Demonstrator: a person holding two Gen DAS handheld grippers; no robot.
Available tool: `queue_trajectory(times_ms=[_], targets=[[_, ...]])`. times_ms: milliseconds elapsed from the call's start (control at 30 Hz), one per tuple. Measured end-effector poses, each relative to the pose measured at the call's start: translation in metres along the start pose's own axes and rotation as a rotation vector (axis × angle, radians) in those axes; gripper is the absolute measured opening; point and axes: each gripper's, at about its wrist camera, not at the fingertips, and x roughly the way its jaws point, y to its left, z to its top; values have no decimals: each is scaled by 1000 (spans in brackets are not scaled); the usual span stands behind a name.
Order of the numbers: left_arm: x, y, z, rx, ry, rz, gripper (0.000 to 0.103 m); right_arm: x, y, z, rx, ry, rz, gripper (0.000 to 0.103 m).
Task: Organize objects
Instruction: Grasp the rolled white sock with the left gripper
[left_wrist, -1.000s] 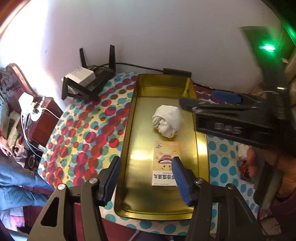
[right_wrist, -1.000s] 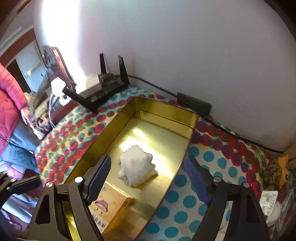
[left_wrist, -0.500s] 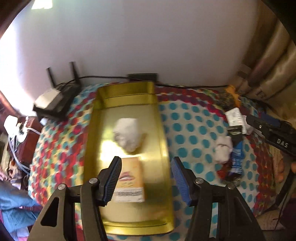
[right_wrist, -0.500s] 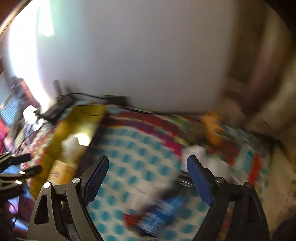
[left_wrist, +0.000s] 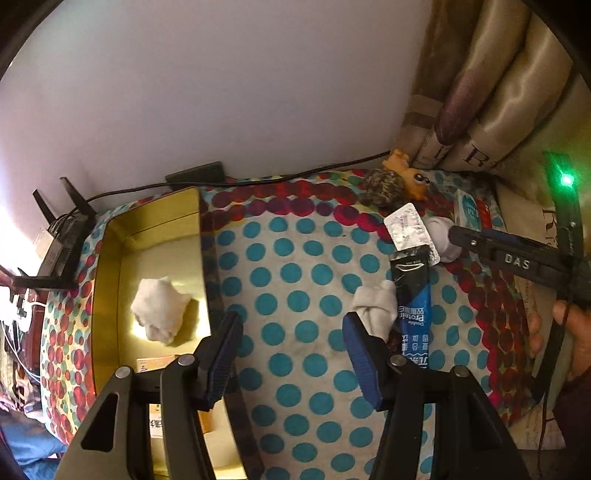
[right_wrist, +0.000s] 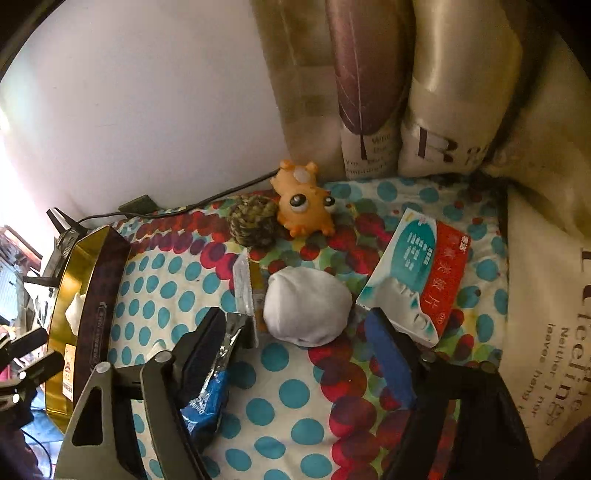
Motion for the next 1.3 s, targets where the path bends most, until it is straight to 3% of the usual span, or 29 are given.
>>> queue_trajectory(times_ms=[300, 467, 633, 833, 1067, 1133, 1233, 1300], targets=[[18, -14, 0, 25, 37, 1, 58, 28, 3, 4, -30, 53, 27, 59], [26, -18, -1, 30, 53, 9, 58, 44, 0, 6, -49, 76, -12, 59], [35, -20, -1, 25, 73, 3, 58, 50, -4, 9, -59, 92, 13, 61], [50, -22, -2, 25, 110, -11, 58, 38, 0, 5, -93, 47, 2, 52], [58, -25, 0, 41, 126, -11, 58, 11, -3, 3, -96, -20, 5, 52], [57, -25, 1, 41, 122, -50, 58, 6, -6, 2, -84, -21, 12, 52], [51, -23, 4, 18, 116, -185, 61, 0, -8, -2, -75, -25, 18, 52], [51, -26, 6, 21, 113, -219, 64, -2, -8, -4, -69, -22, 23, 52]])
